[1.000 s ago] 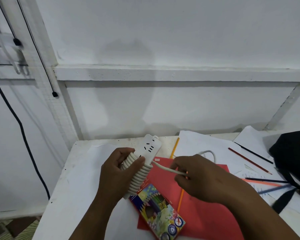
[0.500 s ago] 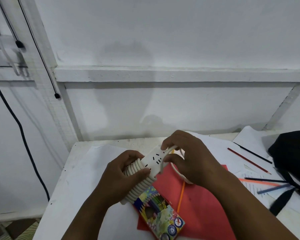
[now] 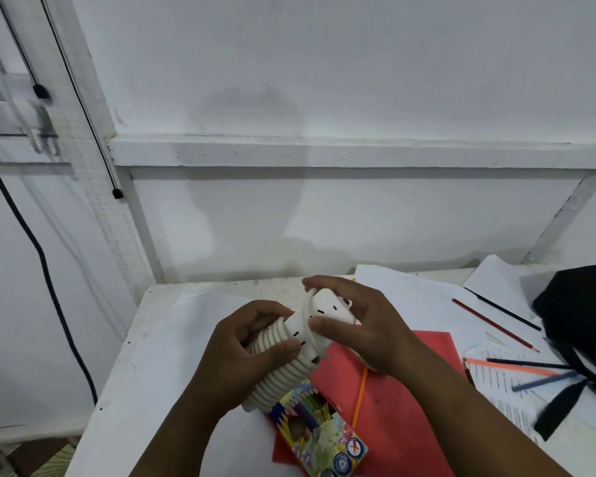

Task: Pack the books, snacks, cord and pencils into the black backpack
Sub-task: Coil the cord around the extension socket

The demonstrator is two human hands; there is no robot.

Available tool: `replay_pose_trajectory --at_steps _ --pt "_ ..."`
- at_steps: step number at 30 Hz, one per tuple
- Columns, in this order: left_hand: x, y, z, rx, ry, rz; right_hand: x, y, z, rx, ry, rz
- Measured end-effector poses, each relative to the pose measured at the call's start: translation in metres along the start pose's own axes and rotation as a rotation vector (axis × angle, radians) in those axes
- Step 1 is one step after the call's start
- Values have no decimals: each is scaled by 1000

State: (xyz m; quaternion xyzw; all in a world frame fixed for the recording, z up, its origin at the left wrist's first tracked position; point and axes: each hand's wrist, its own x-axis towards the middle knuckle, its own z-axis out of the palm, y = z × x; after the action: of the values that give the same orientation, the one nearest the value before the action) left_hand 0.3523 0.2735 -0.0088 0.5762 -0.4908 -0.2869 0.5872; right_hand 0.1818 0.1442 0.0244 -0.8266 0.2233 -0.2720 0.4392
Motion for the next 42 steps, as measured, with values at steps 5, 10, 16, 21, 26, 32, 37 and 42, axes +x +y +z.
replay_pose_trajectory --at_steps 5,10,16,21,26,32,37,42 --pt "-1 -2 2 -82 28 -94 -5 10 9 175 47 59" --pt "0 -6 5 -153 158 -128 -13 21 23 294 -26 99" --pt "2 -6 0 -162 253 -118 -21 34 39 237 -34 123" --pt "0 -11 6 -153 250 -109 -15 33 41 216 92 202" --pt "1 -14 6 -68 225 -122 -16 31 38 13 243 134" --pt "4 -15 12 -7 134 -117 -17 31 42 -183 333 40" --pt "5 -12 10 71 91 -94 -18 30 38 -172 272 51" --pt "8 -18 8 111 159 -103 -21 33 40 -160 248 75"
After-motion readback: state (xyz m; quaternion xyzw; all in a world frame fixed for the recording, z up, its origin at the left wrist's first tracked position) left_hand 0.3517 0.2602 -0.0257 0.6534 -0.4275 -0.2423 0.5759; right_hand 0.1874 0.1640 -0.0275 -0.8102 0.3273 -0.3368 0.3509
